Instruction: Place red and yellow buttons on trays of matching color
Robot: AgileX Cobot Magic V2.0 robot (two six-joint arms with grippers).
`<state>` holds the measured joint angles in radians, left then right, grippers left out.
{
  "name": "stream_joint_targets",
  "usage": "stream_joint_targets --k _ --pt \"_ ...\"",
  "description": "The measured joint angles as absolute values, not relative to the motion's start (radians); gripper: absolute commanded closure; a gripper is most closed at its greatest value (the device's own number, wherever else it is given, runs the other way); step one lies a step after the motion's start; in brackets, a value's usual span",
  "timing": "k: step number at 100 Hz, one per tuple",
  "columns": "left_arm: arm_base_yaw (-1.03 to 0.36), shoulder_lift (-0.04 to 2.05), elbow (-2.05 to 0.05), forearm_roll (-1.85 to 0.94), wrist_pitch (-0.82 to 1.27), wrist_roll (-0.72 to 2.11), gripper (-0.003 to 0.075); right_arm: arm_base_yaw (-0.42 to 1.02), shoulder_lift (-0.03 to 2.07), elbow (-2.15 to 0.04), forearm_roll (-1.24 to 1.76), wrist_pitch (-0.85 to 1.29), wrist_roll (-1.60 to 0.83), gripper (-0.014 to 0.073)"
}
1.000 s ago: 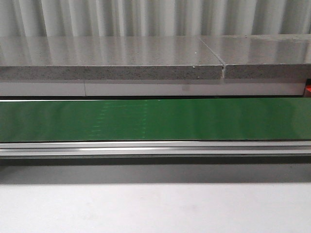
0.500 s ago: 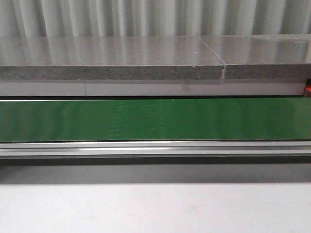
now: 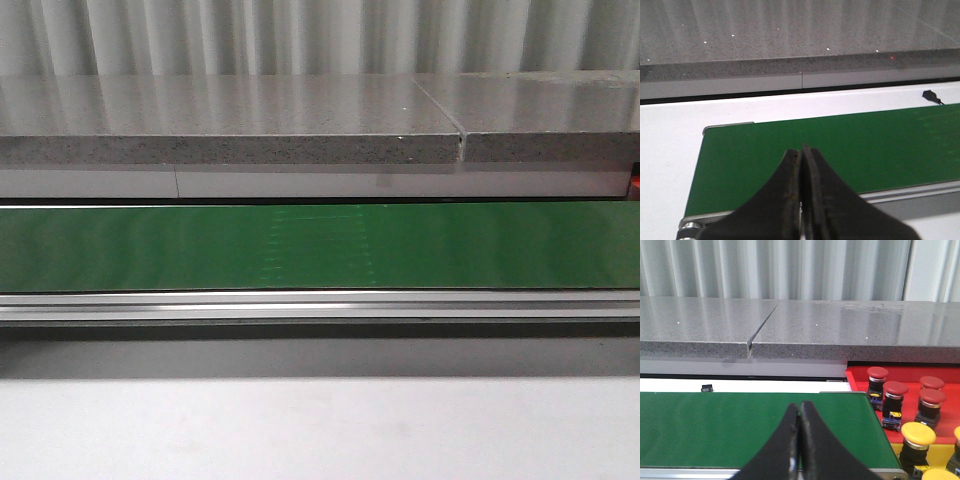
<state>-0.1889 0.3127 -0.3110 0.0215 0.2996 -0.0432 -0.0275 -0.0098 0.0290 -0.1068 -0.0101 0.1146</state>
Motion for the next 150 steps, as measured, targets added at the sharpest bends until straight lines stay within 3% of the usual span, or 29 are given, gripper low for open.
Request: stream_joint_targets --k 33,54,150 --pt "-0.062 0.123 -0.144 -0.069 0.202 0.085 0.0741 -0.028 -0.010 0.029 -0.107 -0.010 0.115 0.0665" --pt "-0.052 0.018 -0.007 0.000 0.107 -0.020 0.0741 -0.028 -0.010 0.029 -0.107 -0.010 0.116 0.0665" --pt "-0.052 -0.006 -0.007 0.026 0.146 -0.084 0.0741 -0.028 -0.010 0.029 -0.107 -0.008 0.116 0.0665"
